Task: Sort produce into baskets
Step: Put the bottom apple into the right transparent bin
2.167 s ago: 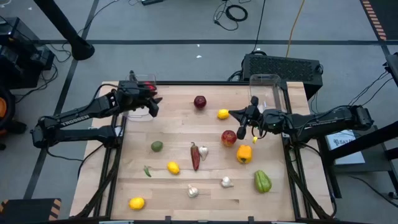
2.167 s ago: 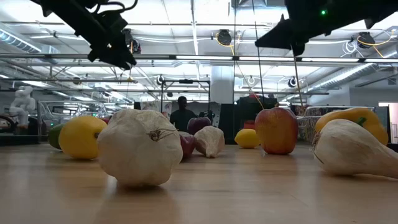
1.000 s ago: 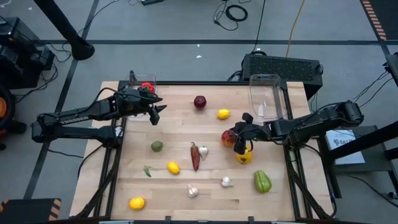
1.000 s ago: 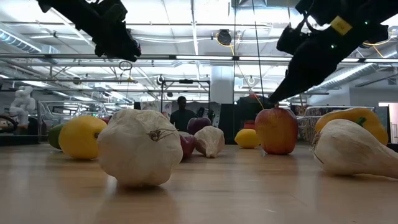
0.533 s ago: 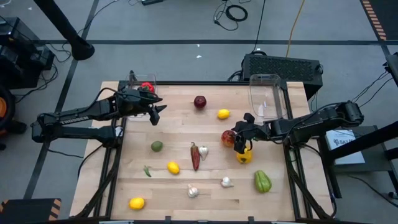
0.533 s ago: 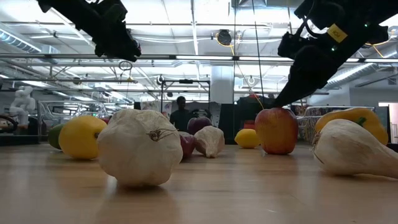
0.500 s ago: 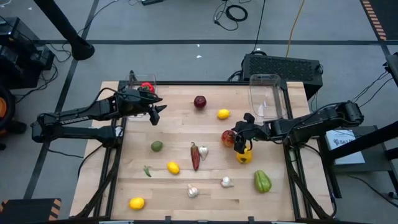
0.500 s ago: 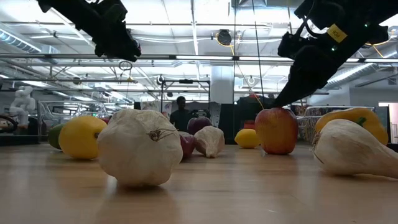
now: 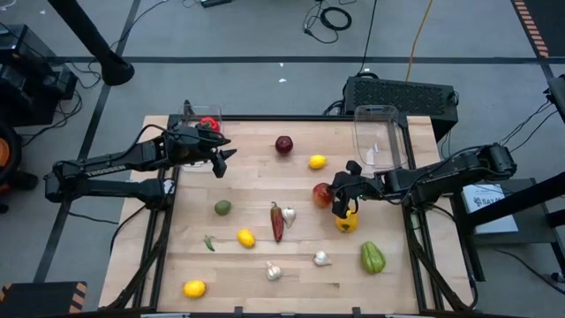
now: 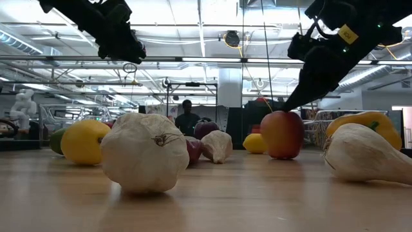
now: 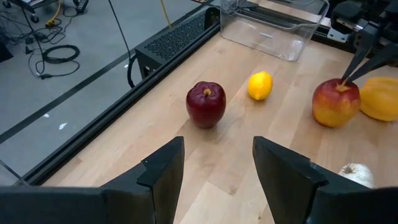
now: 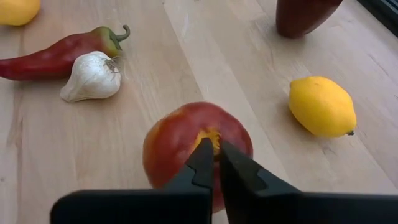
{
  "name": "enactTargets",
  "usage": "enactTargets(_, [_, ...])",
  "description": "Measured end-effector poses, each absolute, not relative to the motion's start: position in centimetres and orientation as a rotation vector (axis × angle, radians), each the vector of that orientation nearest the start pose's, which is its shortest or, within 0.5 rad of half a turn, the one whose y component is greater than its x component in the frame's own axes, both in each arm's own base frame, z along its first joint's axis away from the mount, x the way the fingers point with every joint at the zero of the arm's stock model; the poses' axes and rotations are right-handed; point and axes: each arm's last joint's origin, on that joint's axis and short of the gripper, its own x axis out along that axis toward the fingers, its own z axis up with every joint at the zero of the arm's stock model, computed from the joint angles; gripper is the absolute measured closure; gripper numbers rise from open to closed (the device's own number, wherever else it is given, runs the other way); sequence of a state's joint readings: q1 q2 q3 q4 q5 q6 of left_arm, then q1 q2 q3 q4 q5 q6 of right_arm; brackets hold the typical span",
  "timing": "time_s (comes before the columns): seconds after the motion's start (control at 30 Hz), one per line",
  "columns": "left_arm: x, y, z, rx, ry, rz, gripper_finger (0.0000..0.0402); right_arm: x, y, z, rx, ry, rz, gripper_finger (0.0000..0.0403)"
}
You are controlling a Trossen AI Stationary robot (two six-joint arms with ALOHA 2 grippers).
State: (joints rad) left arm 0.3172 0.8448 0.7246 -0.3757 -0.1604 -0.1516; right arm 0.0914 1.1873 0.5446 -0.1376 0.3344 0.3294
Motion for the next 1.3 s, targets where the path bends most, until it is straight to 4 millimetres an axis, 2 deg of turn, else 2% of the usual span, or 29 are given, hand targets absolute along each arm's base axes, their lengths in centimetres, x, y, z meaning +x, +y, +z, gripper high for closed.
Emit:
enactTargets(0.37, [16.9, 6.1, 28.5, -0.184, 0.463, 0.505, 0.0203, 22.3, 1.1, 18.8, 0.154, 0.697, -0.351, 0.0400])
enactTargets(0.83, [16.9, 6.1, 28.5, -0.185, 0.463, 0.505, 0.0203, 24.8, 1.3, 24.9, 0.173, 0.523, -0.323, 0.0401])
enactTargets(0.97, [16.9, 6.0, 28.5, -0.185, 0.463, 0.505, 0.0203, 25.1, 1.3, 26.2, 0.126, 0.497, -0.322, 0.0401])
enactTargets(1.17, [16.9, 6.0, 28.5, -0.197, 0.460, 0.508, 0.0203, 24.5, 0.5, 26.7, 0.003, 0.518, -0.433, 0.0401])
enactTargets(1.3, [17.0, 6.1, 28.5, -0.210, 0.457, 0.512, 0.0203, 23.2, -0.7, 26.9, -0.040, 0.562, -0.566, 0.0401])
